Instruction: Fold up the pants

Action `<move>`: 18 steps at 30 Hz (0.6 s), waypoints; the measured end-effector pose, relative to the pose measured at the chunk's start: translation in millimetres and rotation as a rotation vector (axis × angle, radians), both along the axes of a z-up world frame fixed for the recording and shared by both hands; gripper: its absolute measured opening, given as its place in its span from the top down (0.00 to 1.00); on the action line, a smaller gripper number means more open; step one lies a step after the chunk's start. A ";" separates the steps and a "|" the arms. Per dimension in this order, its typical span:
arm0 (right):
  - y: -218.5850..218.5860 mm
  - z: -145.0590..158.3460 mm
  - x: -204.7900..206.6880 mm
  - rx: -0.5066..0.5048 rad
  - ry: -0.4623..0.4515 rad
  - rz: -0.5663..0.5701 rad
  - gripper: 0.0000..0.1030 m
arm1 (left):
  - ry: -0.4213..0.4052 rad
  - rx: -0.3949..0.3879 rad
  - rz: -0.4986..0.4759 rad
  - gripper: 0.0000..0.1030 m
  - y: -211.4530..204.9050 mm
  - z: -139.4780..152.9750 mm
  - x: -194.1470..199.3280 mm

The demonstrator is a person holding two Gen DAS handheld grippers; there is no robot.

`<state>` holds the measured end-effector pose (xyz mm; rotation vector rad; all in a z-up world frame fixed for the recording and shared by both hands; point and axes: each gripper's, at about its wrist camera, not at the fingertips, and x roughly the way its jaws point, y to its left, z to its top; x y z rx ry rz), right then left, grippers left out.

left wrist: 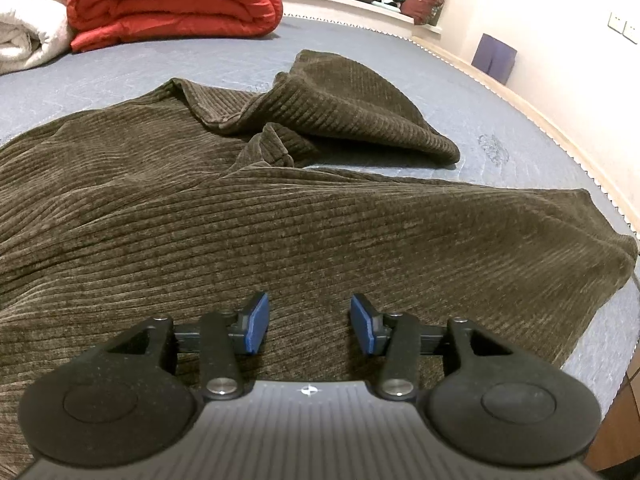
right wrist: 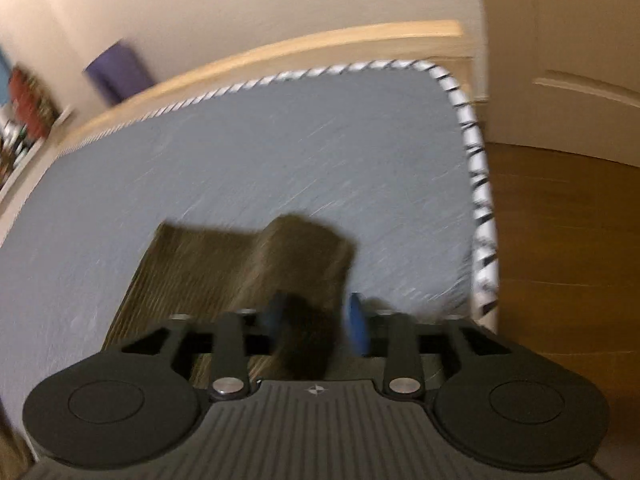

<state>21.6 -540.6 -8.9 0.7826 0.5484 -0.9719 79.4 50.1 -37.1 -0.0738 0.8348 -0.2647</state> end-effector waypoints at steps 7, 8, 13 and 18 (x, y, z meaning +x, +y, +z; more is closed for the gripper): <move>-13.6 -11.2 -6.9 0.096 -0.054 0.077 0.57 | -0.007 -0.007 -0.004 0.51 -0.7 0.7 -0.1; -11.3 -12.4 -2.3 0.096 -0.035 0.103 0.57 | -0.019 -0.041 -0.014 0.52 0.3 3.4 -1.6; -4.0 -18.4 19.6 0.002 0.033 0.186 0.56 | -0.111 -0.210 -0.287 0.52 -21.0 21.5 -23.8; -5.1 -19.7 26.2 0.000 0.025 0.183 0.80 | -0.124 -0.004 -0.624 0.51 -78.0 6.6 -60.2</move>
